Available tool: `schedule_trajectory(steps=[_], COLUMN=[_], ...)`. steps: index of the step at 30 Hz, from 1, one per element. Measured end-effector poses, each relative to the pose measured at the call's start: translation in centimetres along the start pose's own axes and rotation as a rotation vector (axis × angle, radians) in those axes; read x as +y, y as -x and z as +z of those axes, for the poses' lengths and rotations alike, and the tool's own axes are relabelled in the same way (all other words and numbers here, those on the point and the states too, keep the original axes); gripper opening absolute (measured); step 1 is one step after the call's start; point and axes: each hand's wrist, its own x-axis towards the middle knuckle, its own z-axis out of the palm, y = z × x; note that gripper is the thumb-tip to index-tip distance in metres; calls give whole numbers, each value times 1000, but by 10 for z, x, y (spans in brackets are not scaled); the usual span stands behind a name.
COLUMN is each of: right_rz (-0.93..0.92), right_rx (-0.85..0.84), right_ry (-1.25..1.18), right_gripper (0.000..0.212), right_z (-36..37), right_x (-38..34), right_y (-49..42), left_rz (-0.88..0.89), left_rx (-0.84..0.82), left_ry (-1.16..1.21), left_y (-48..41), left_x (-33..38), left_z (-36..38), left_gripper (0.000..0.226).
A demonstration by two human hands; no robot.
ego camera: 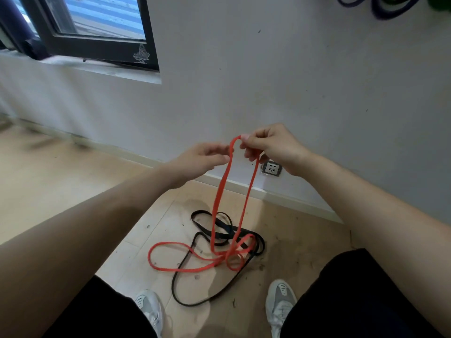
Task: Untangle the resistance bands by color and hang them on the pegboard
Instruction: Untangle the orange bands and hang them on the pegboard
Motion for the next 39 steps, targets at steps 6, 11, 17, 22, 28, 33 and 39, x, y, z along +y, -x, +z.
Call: schedule_trajectory(steps=[6,11,17,22,28,33,39], right_rz=[147,110,-65,2,70,-39,-69], right_rx=[-96,-187,-22,-43,-112,-38,91], right_ry=[-140,-15,13,57,-91,-53,-308], right_gripper=[35,25,16,20,14,10,4], right_z=[-19,-21,-12,4,16,18,17], right_x=[5,18,14,10,-2,-12,-22], right_y=[0,-1,-7,-7,-6,-5,-7], left_rz=[8,73,74,-35,-25,14,11], left_rx=[-16,159,252,267,250,275,250], left_ry=[324,234,176,175,224,328,341], left_y=[-1,-2,-3,-1,3,5,4], left_x=[9,10,8,6,3,2,8], left_z=[-2,-12,-27,-32,-40,-40,-23], left_gripper=[24,12,18,27,24,19,33])
